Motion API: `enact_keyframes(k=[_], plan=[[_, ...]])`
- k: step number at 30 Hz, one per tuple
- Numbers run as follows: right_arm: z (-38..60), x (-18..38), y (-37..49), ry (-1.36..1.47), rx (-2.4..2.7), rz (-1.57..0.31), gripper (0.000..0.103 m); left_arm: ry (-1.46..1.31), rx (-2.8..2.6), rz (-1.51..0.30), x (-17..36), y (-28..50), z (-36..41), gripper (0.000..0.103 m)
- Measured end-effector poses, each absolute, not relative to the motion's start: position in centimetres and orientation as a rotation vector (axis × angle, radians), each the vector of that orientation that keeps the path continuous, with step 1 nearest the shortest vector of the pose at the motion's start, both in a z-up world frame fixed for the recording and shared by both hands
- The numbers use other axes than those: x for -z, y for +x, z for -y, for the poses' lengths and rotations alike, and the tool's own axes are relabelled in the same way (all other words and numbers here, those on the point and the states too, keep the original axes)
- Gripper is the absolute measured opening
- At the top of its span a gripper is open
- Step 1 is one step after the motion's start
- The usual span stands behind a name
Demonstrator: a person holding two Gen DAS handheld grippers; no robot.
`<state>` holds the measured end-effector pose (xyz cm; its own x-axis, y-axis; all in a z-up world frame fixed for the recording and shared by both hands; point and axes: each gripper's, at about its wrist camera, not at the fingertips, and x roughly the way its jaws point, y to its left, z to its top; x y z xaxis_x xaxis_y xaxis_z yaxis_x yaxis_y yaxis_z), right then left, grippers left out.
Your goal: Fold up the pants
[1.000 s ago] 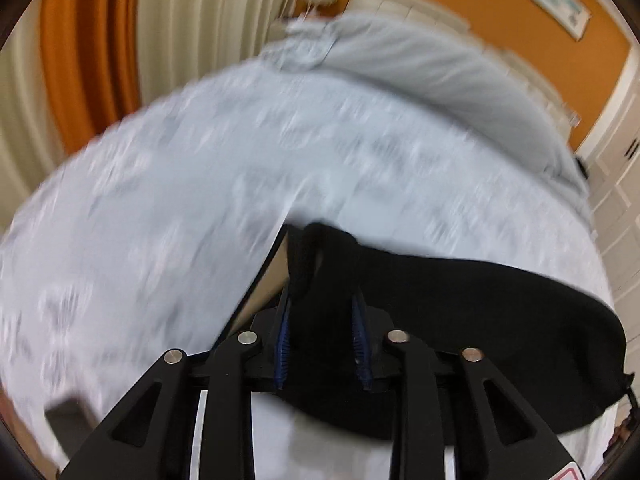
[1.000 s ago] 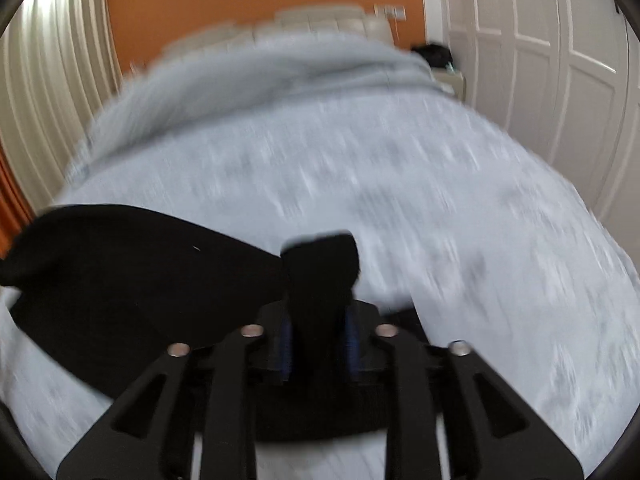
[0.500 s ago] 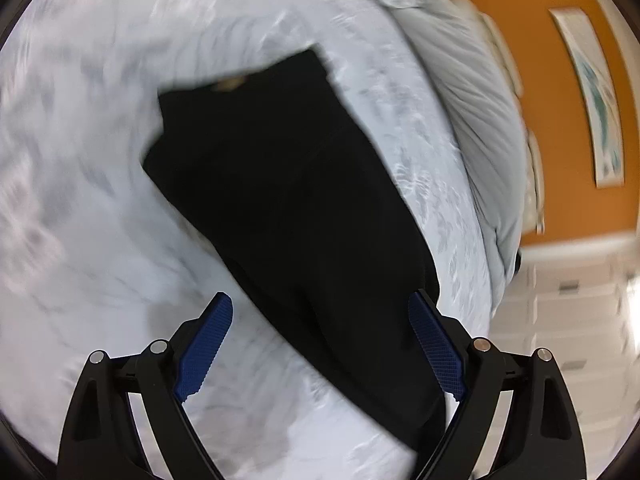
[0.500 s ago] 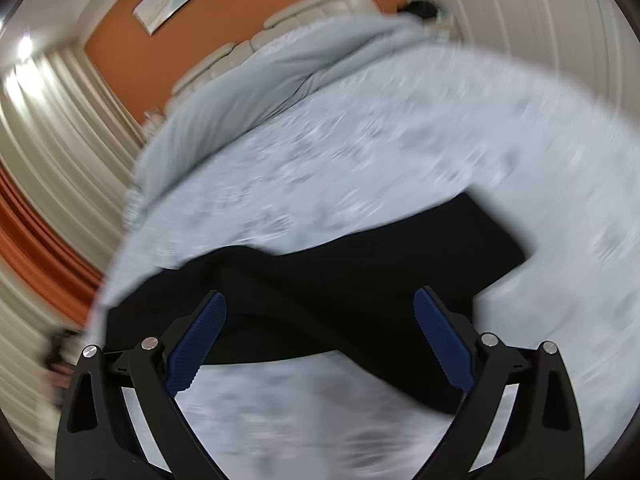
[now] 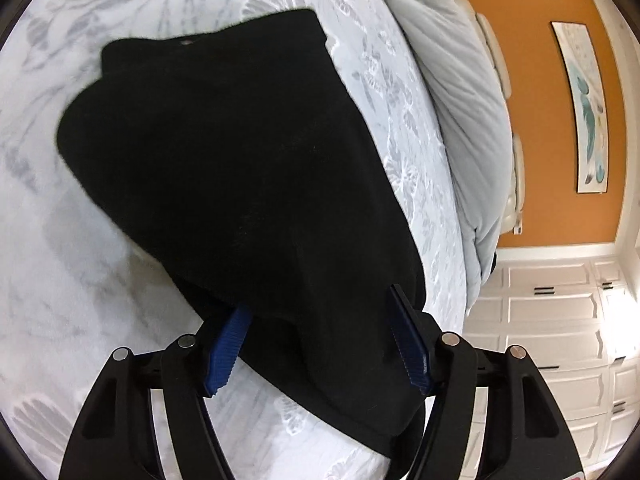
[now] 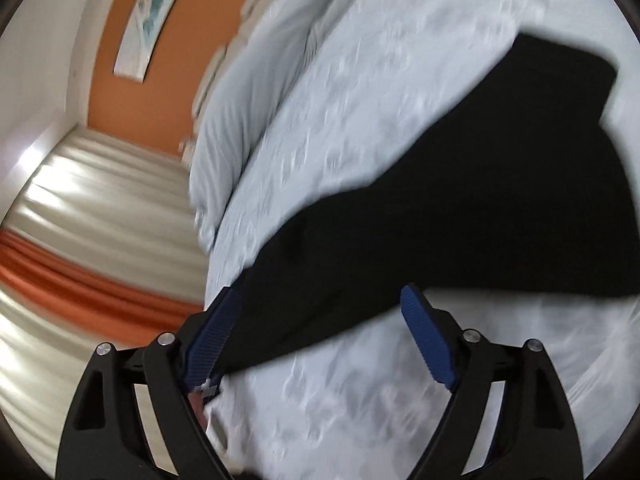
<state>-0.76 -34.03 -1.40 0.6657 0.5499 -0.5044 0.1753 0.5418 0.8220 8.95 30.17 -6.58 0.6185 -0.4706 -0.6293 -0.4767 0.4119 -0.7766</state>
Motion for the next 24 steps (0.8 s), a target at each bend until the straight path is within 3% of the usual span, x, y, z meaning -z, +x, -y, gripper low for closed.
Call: enact_keyframes(k=[3, 5, 6, 7, 8, 13, 15, 17, 20, 24], plan=[[33.9, 4.3, 1.1, 1.033, -0.18, -0.963, 0.085, -1.231, 0.01, -0.987, 7.7, 9.1, -30.2, 0.065], [35.4, 4.9, 2.9, 1.013, -0.058, -0.978, 0.081, -1.229, 0.019, -0.971, 7.6, 9.6, -30.2, 0.055], [36.4, 4.6, 3.8, 0.988, -0.015, -0.948, 0.054, -1.204, 0.036, -0.959, 7.3, 10.2, -30.1, 0.021], [37.0, 4.1, 4.5, 0.958, 0.005, -0.914, 0.031, -1.174, 0.051, -0.961, 7.1, 10.5, -30.3, 0.003], [37.8, 2.9, 5.6, 0.89, 0.029, -0.881, 0.003, -1.161, 0.068, -0.939, 6.5, 10.8, -30.4, 0.003], [37.9, -8.3, 4.9, 0.718, -0.131, -0.498, 0.003, -0.994, 0.245, -0.687, -2.2, 10.3, -30.6, 0.002], [37.8, -10.2, 4.3, 0.591, -0.119, -0.445, 0.003, -0.935, 0.243, -0.637, -3.8, 9.4, -31.2, 0.003], [39.5, -6.9, 5.2, 0.526, -0.035, -0.565, 0.004, -0.915, 0.172, -0.691, -1.8, 9.2, -32.4, 0.004], [41.9, 1.0, 6.7, 0.629, 0.043, -0.841, 0.004, -1.02, 0.065, -0.919, 5.1, 10.2, -33.8, 0.004], [40.5, 3.1, 7.1, 0.505, 0.057, -0.982, 0.01, -0.941, -0.008, -1.005, 7.2, 10.7, -33.2, 0.004]])
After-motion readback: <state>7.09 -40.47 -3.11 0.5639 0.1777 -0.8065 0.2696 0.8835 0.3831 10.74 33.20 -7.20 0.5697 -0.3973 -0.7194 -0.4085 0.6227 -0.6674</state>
